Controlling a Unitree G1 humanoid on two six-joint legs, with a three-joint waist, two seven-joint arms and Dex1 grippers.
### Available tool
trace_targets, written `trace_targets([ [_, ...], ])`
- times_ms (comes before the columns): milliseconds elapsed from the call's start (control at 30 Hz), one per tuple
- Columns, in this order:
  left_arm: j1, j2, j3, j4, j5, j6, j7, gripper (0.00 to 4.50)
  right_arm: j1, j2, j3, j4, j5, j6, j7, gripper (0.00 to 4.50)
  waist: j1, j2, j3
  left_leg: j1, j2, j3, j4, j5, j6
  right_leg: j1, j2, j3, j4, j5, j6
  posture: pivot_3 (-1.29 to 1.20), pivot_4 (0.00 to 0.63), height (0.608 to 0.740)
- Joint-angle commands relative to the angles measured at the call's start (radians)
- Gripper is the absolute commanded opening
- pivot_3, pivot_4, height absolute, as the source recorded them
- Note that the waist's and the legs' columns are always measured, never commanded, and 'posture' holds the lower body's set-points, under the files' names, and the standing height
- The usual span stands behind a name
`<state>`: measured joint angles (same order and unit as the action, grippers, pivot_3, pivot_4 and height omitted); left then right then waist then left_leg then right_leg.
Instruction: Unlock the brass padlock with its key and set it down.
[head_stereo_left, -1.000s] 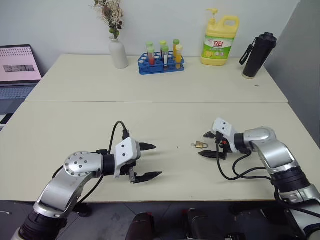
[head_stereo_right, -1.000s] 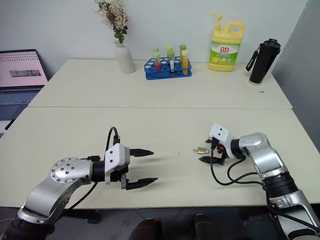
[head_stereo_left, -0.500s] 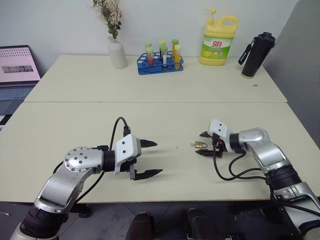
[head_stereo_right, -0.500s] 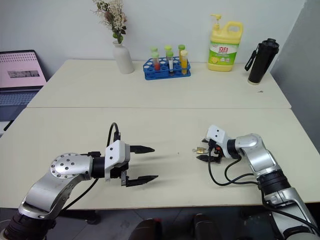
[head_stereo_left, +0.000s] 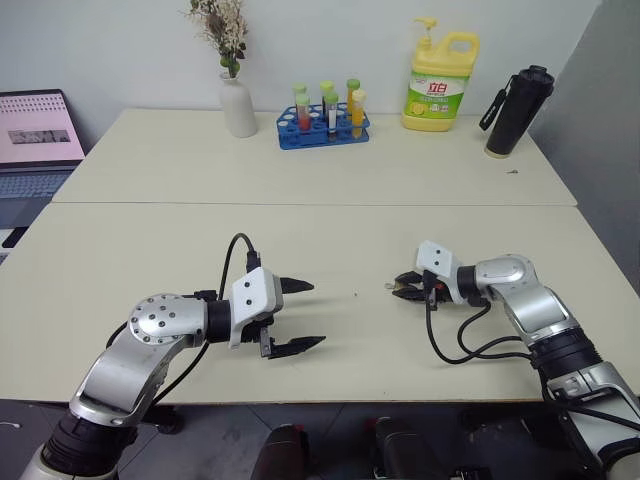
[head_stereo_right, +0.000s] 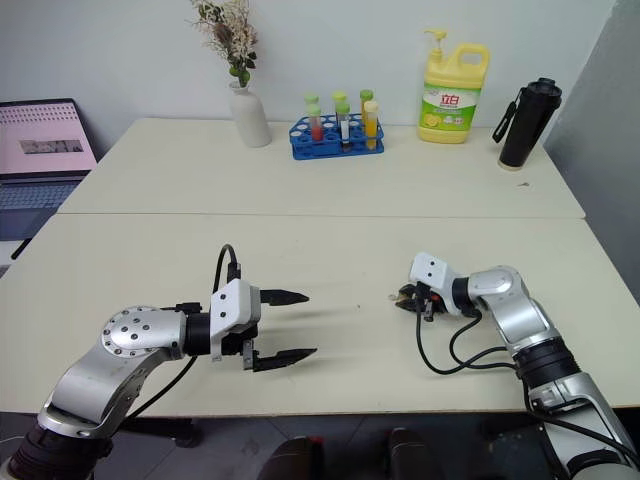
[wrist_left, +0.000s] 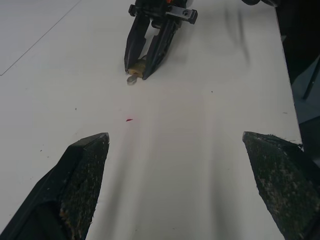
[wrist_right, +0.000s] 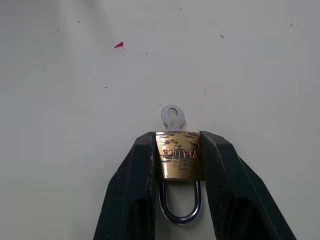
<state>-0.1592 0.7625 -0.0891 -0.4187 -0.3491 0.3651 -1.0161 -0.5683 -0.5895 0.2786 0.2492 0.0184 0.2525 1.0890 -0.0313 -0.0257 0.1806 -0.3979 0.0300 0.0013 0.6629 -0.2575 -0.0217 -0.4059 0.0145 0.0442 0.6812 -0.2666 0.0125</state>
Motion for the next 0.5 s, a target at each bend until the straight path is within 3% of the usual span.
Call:
trace_targets([
  [33, -0.018, -0.004, 0.004, -0.004, -0.001, -0.013, 0.000, 4.50, -0.007, -0.013, -0.015, 0.004, -0.015, 0.004, -0.019, 0.92, 0.000, 0.000, 0.000, 0.000, 0.000, 0.000, 0.000, 0.000, 0.000, 0.000, 0.000, 0.000, 0.000, 0.000, 0.000, 0.00, 0.150, 0.740],
  [333, -0.025, -0.017, 0.018, 0.005, -0.024, 0.006, 0.014, 4.50, -0.007, -0.015, -0.022, -0.058, -0.029, -0.058, -0.048, 0.92, 0.000, 0.000, 0.000, 0.000, 0.000, 0.000, 0.000, 0.000, 0.000, 0.000, 0.000, 0.000, 0.000, 0.000, 0.000, 0.00, 0.150, 0.740],
  [500, -0.039, -0.051, 0.056, -0.005, -0.096, 0.088, 0.051, 4.50, 0.050, -0.040, -0.034, -0.252, -0.061, -0.146, -0.099, 0.92, 0.001, 0.000, 0.000, -0.001, 0.000, 0.000, 0.000, 0.000, 0.000, -0.001, 0.000, 0.000, 0.000, 0.000, 0.000, 0.00, 0.150, 0.740],
])
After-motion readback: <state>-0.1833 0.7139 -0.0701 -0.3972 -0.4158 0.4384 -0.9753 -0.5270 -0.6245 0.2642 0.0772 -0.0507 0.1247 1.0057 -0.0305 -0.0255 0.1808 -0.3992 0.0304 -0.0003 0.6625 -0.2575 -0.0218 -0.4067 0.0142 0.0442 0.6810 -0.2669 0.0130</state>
